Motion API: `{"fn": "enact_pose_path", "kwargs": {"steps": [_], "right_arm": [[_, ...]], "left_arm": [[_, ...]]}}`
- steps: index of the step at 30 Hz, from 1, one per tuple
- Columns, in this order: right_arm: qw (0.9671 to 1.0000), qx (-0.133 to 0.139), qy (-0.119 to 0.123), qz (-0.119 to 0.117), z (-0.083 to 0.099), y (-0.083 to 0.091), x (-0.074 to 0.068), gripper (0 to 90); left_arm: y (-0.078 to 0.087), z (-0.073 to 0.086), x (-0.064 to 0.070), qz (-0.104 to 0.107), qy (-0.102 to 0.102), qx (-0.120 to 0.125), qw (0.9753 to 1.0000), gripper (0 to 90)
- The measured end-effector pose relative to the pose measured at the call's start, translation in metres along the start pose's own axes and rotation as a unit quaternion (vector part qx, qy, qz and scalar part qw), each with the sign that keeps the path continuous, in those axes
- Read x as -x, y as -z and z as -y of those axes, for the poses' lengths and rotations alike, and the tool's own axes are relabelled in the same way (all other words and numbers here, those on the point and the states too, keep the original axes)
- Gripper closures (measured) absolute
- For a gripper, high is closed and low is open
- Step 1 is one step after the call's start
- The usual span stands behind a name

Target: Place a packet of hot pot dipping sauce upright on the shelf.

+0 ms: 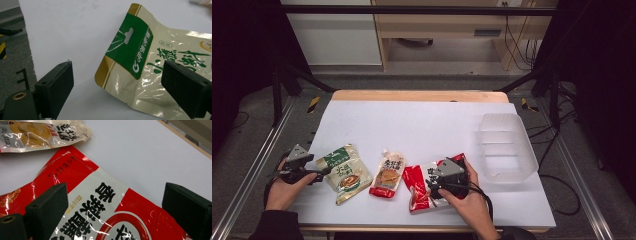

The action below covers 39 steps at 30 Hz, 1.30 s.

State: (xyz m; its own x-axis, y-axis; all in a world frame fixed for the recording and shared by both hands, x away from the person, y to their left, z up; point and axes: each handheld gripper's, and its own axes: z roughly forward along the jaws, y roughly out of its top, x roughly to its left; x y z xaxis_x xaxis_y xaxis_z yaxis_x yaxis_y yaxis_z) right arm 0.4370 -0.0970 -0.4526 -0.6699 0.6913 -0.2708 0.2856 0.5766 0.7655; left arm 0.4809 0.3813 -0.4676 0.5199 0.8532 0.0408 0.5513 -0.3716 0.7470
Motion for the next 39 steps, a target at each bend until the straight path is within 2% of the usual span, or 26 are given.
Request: {"fn": "enact_pose_path", "kwargs": {"steps": [5, 12, 19, 21, 22, 23, 28, 32, 35, 37, 39], "right_arm": [[1.0, -0.001, 0.003, -0.003, 0.0, -0.001, -0.001, 7.1], [1.0, -0.003, 0.003, -0.003, 0.0, -0.001, -0.001, 7.0], [1.0, -0.003, 0.002, -0.005, 0.0, -0.001, -0.001, 7.0], [1.0, -0.002, 0.002, -0.005, 0.0, -0.001, -0.001, 7.0], [1.0, -0.002, 0.002, -0.005, 0.0, -0.001, -0.001, 7.0], [1.0, -0.002, 0.002, -0.005, 0.0, -0.001, -0.001, 7.0], [1.0, -0.004, 0.003, -0.004, 0.0, -0.001, -0.001, 6.9], [1.0, -0.006, 0.002, -0.004, 0.0, -0.002, -0.001, 6.8], [1.0, -0.007, 0.004, -0.005, 0.0, -0.002, -0.001, 6.7], [0.9999, -0.008, 0.006, -0.006, 0.0, -0.003, -0.001, 6.7], [0.9999, -0.009, 0.006, -0.007, 0.001, -0.003, -0.001, 6.7]], "left_arm": [[-0.002, -0.001, 0.001, 0.007, -0.003, -0.002, 1.0, 11.6], [-0.002, 0.001, 0.002, 0.016, 0.009, 0.0, 0.9998, 13.8], [-0.005, 0.0, 0.006, 0.031, 0.002, -0.007, 0.9995, 16.7], [-0.004, -0.001, 0.007, 0.037, -0.003, -0.008, 0.9993, 19.4], [-0.003, -0.001, 0.008, 0.033, -0.001, -0.004, 0.9995, 24.1], [-0.001, -0.002, 0.008, 0.032, -0.001, -0.001, 0.9995, 24.1], [0.008, -0.001, 0.011, 0.047, 0.003, 0.014, 0.9988, 31.2], [0.017, 0.0, 0.016, 0.08, 0.014, 0.017, 0.9966, 36.3], [0.016, 0.001, 0.017, 0.091, 0.012, 0.007, 0.9957, 44.4], [0.013, 0.001, 0.017, 0.094, 0.012, 0.002, 0.9955, 44.9], [0.006, 0.002, 0.016, 0.089, 0.01, -0.013, 0.9959, 46.9]]}}
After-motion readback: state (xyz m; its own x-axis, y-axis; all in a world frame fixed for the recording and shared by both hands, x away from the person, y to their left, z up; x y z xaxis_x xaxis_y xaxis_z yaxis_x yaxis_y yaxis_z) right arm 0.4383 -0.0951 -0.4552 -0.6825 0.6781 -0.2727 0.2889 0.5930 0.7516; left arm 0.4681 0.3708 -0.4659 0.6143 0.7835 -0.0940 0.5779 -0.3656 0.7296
